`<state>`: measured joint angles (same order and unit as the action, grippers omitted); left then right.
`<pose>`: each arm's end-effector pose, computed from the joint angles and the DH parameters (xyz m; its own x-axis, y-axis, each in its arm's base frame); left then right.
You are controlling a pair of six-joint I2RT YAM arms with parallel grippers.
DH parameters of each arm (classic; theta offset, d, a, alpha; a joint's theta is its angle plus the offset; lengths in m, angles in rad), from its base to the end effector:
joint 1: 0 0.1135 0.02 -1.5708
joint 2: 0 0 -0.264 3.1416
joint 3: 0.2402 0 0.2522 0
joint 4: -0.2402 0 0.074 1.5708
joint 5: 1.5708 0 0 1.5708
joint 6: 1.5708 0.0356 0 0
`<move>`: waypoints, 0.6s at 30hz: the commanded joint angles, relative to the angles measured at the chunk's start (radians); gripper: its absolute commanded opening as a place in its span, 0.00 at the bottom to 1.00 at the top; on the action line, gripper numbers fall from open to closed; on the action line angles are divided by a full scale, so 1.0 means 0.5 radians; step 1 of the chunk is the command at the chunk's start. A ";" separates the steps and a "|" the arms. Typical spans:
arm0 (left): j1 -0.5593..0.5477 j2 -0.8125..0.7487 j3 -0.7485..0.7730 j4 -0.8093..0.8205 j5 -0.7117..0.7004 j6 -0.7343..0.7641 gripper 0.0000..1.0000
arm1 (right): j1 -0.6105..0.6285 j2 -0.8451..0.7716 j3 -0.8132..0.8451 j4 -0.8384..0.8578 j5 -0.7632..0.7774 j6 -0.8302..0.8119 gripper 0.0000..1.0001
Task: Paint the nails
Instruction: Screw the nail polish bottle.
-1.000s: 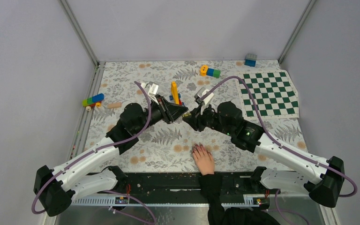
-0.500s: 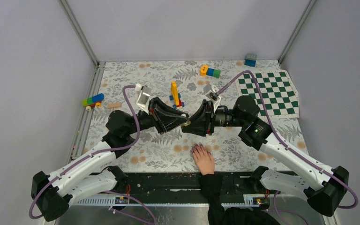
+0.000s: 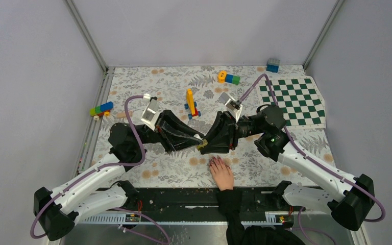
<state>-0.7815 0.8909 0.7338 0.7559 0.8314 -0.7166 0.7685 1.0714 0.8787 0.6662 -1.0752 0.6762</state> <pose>0.1137 -0.1499 0.3950 -0.2946 -0.3312 -0.8964 0.9474 -0.2242 -0.2285 0.1410 0.1799 0.3987 -0.3034 0.1206 -0.9452 -0.9020 -0.3561 0.2441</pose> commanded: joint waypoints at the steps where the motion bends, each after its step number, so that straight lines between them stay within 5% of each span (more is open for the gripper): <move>1: -0.042 0.054 0.006 0.016 0.419 -0.140 0.00 | -0.035 -0.022 0.097 0.502 0.066 0.133 0.00; 12: -0.067 0.126 0.054 0.037 0.468 -0.126 0.00 | -0.035 0.006 0.100 0.402 0.079 0.070 0.00; 14: -0.069 0.120 0.057 -0.037 0.429 -0.084 0.17 | -0.036 -0.014 0.100 0.298 0.102 -0.032 0.00; 16: -0.069 0.105 0.058 -0.133 0.358 -0.021 0.52 | -0.034 -0.034 0.092 0.232 0.122 -0.084 0.00; 18: -0.066 0.085 0.061 -0.234 0.267 0.053 0.77 | -0.035 -0.058 0.073 0.189 0.146 -0.126 0.00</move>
<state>-0.8009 0.9379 0.7609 0.7883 0.9226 -0.7399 0.7639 1.0885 0.8787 0.7334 -1.1137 0.7010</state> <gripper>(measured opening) 0.603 0.335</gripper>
